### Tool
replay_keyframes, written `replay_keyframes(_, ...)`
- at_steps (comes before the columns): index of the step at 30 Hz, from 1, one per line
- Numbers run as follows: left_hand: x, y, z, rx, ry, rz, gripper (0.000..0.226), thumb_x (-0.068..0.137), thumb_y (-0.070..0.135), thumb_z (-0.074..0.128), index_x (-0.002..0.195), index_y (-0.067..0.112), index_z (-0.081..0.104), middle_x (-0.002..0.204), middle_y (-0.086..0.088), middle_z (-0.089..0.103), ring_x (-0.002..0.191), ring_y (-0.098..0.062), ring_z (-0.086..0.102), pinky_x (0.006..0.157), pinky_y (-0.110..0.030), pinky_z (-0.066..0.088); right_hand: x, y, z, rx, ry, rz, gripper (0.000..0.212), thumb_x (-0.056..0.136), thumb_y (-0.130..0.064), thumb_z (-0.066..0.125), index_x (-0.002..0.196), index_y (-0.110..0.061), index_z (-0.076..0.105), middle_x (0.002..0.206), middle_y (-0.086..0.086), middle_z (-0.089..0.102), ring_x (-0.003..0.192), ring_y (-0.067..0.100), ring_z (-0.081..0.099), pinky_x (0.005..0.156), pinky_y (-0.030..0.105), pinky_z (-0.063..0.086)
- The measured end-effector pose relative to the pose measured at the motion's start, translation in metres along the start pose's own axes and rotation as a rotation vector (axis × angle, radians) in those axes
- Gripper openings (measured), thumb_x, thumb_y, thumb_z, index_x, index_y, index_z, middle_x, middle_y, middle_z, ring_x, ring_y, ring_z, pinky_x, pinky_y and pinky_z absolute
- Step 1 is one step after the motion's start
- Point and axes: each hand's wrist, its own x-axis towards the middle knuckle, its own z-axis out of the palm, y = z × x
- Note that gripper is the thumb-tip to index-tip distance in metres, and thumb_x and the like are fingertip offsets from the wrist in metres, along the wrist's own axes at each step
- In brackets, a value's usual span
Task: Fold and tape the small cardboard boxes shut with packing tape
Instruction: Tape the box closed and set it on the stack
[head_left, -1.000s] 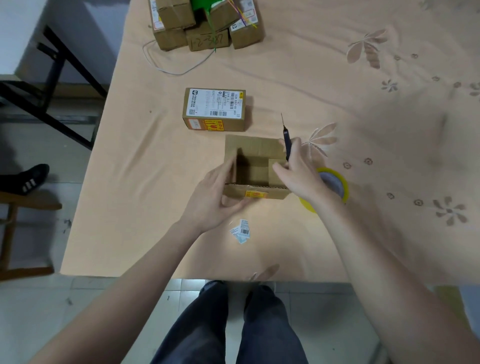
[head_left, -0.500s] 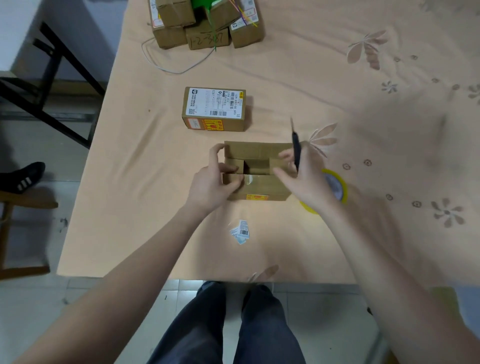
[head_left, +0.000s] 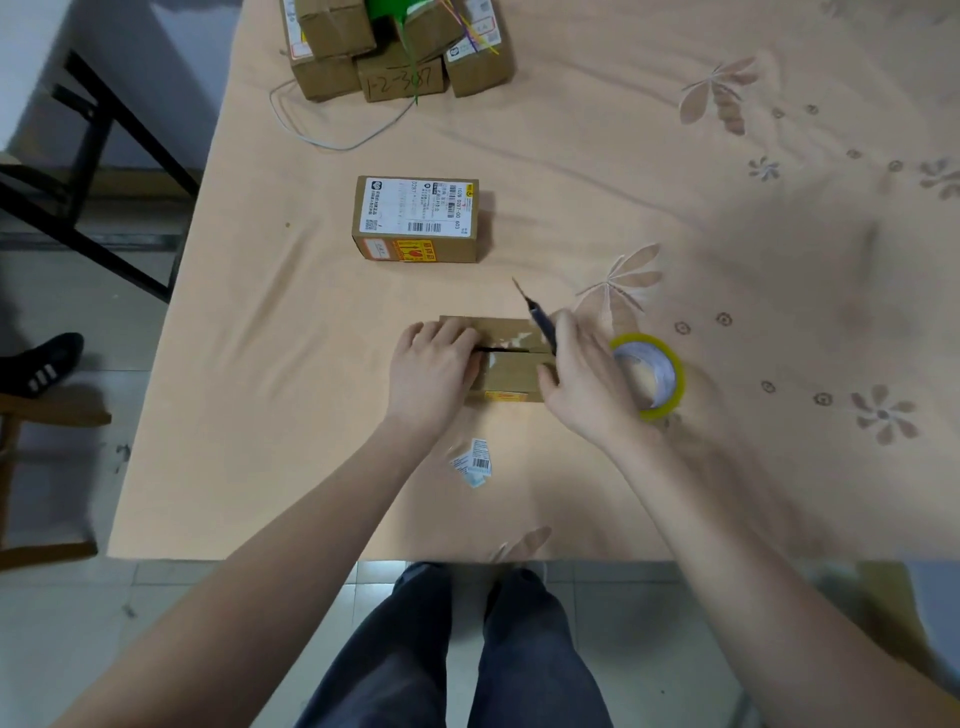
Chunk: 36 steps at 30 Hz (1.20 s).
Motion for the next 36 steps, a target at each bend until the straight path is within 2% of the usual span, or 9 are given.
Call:
replay_keyframes(3,-0.013,0.002,0.005,0.028,-0.060,0.038,0.035,0.095,0.032,0.051,0.117,0.009,0.066,0.124,-0.008,0.063,0.112,-0.026,0.060,0.100,-0.042,0.042,-0.013,-0.004,0.011,0.021,-0.078,0.057,0.022,0.091,-0.003,0.046,0.112,-0.001,0.041,0.105,0.022,0.057,0.097,0.038,0.055,0.063,0.032,0.029)
replay_keyframes(7,-0.034,0.003,0.017,0.120,-0.390,-0.020,0.067,0.097,0.051,0.008,0.151,0.013,-0.001,0.160,-0.002,-0.004,0.147,-0.021,-0.006,0.117,-0.036,-0.005,-0.021,-0.007,0.019,0.181,-0.234,0.088,0.053,0.092,0.006,0.036,0.143,0.002,0.023,0.152,0.009,0.033,0.138,0.024,0.032,0.103,0.029,0.033)
replay_keyframes(10,-0.036,0.006,0.019,0.168,-0.415,-0.038,0.074,0.090,0.057,-0.003,0.149,0.013,-0.013,0.158,-0.002,-0.015,0.146,-0.021,-0.014,0.115,-0.036,-0.011,-0.026,0.001,0.011,0.320,-0.027,0.135,0.040,0.082,0.013,0.044,0.120,0.002,0.041,0.118,0.020,0.047,0.115,0.037,0.046,0.090,0.030,0.034)
replay_keyframes(13,-0.034,0.008,0.017,0.154,-0.427,-0.052,0.073,0.093,0.057,0.002,0.150,0.013,-0.009,0.159,-0.002,-0.013,0.146,-0.019,-0.015,0.115,-0.040,-0.011,-0.039,0.021,0.004,0.161,0.152,0.332,0.030,0.073,0.003,0.056,0.096,-0.007,0.039,0.091,0.011,0.041,0.095,0.037,0.051,0.073,0.032,0.034)
replay_keyframes(19,-0.018,0.020,0.002,-0.115,-0.363,-0.187,0.062,0.098,0.048,0.024,0.146,0.009,0.024,0.160,-0.005,0.006,0.147,-0.018,-0.007,0.115,-0.047,-0.008,-0.058,0.057,0.007,-0.147,-0.029,0.420,0.047,0.080,-0.004,0.059,0.122,0.000,0.039,0.091,0.019,0.065,0.088,0.041,0.058,0.076,0.039,0.040)
replay_keyframes(24,-0.011,0.026,-0.020,-0.270,-0.228,-0.246,0.055,0.095,0.037,0.045,0.142,0.011,0.033,0.159,-0.011,0.007,0.147,-0.025,0.001,0.116,-0.048,-0.001,-0.060,0.051,-0.021,0.284,0.215,0.449,0.041,0.083,-0.001,0.064,0.119,0.000,0.046,0.096,0.015,0.059,0.092,0.036,0.058,0.064,0.028,0.026)
replay_keyframes(29,-0.004,0.048,-0.064,-0.648,-0.143,-0.064,0.080,0.083,0.038,0.068,0.147,0.013,0.028,0.158,-0.003,0.016,0.144,-0.015,0.017,0.117,-0.032,0.016,-0.070,0.026,-0.064,0.636,0.370,0.342,0.050,0.079,0.001,0.070,0.122,-0.008,0.046,0.091,-0.017,0.054,0.084,0.006,0.056,0.068,0.001,0.035)
replay_keyframes(32,-0.001,0.069,-0.090,-0.756,-0.151,-0.002,0.094,0.075,0.042,0.076,0.149,0.016,0.025,0.156,0.000,0.017,0.143,-0.007,0.017,0.111,-0.009,0.012,-0.073,0.011,-0.084,0.763,0.394,0.259,0.040,0.077,0.006,0.070,0.104,-0.013,0.048,0.083,-0.023,0.057,0.081,-0.007,0.057,0.073,0.004,0.040)
replay_keyframes(36,0.008,0.084,-0.120,-0.799,-0.089,0.038,0.095,0.070,0.036,0.080,0.147,0.011,0.029,0.150,-0.004,0.027,0.140,-0.010,0.024,0.115,-0.023,0.020,-0.078,-0.008,-0.106,0.869,0.400,0.141,0.044,0.076,0.008,0.068,0.092,-0.028,0.048,0.084,-0.027,0.059,0.087,0.010,0.061,0.077,0.017,0.047)
